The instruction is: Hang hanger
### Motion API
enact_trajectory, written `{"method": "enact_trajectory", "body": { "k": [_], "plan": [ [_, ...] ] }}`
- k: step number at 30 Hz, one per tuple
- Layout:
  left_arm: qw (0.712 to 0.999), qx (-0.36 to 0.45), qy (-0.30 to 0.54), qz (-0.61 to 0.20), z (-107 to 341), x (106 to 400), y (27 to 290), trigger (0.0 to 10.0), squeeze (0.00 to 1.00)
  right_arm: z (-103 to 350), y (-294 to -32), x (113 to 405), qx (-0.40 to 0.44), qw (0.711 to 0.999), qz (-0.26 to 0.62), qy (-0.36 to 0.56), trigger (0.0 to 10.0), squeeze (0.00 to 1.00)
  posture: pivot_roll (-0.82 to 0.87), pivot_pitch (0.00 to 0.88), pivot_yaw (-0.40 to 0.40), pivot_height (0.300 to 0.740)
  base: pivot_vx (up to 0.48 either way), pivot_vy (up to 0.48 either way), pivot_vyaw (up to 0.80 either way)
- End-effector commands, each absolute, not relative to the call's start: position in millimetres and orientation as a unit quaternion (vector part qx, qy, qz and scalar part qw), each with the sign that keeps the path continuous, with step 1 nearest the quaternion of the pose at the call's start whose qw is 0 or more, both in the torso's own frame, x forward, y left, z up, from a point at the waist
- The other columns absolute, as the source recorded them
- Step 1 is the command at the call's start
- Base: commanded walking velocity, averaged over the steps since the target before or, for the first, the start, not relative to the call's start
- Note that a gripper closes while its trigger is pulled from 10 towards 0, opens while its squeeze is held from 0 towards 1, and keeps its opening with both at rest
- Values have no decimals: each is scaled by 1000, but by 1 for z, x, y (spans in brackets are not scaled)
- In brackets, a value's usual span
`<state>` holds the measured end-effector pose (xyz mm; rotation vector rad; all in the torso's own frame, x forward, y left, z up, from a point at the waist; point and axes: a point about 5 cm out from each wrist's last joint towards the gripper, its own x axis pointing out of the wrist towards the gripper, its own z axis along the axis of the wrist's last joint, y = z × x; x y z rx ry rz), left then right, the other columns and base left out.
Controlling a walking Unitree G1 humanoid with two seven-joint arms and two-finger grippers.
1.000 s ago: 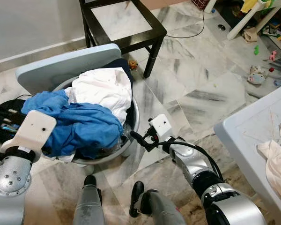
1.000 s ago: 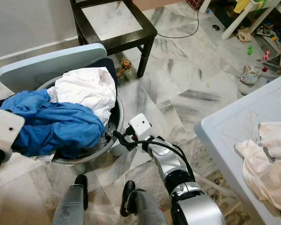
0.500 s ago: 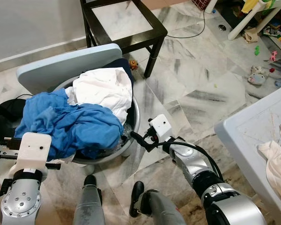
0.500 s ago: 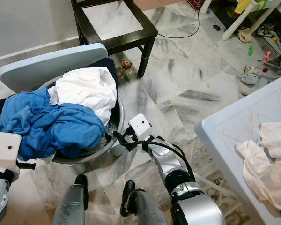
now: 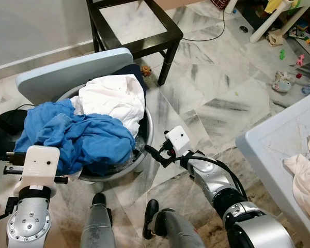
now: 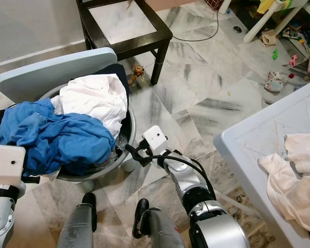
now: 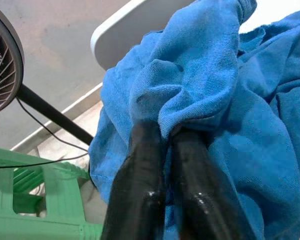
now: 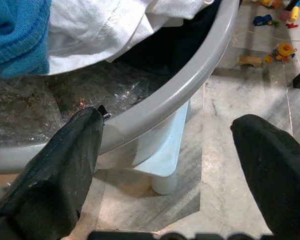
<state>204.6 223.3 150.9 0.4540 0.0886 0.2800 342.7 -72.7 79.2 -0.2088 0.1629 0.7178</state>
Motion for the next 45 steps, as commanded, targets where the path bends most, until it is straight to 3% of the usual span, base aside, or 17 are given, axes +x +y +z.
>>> {"method": "enact_trajectory", "body": {
  "k": [1,6,15,20,21,23,24,27,32,37,45],
  "plan": [
    [962,225,62,145,141,201,225,0,0,66,-80,337,-101,927,346,107,10000,0,446,393,-204,740,0,0,0],
    [959,223,62,166,138,201,228,0,0,64,-82,335,-100,927,345,109,10000,0,441,398,-207,740,0,0,0],
    [964,221,-20,150,157,222,216,0,0,67,-92,337,-77,937,326,100,10000,0,427,382,-205,740,0,0,0],
    [973,151,-148,90,199,241,192,0,0,75,-97,344,-57,950,297,83,10000,0,394,356,-224,740,0,0,0],
    [976,97,-190,38,216,246,180,0,0,78,-98,346,-62,950,294,79,10000,0,394,352,-229,740,0,0,0],
    [976,80,-199,23,220,247,175,0,0,78,-100,346,-65,950,293,79,10000,0,394,346,-230,740,0,0,0],
    [975,18,-221,-9,233,249,168,0,0,80,-101,348,-70,953,286,78,10000,0,391,335,-232,740,0,0,0],
    [969,-45,-239,-47,244,251,158,0,0,85,-103,352,-68,956,277,74,10000,0,394,328,-236,740,0,0,0],
    [964,-171,-198,-47,226,248,162,0,0,88,-100,354,-69,955,280,71,10000,0,406,323,-246,740,0,0,0],
    [961,-237,-135,-35,193,230,171,0,0,86,-96,352,-71,951,290,75,10000,0,420,324,-255,740,0,0,0],
    [943,-307,-59,118,136,197,211,0,0,81,-92,349,-79,945,306,86,10000,0,445,347,-273,740,0,0,0]
  ]
}}
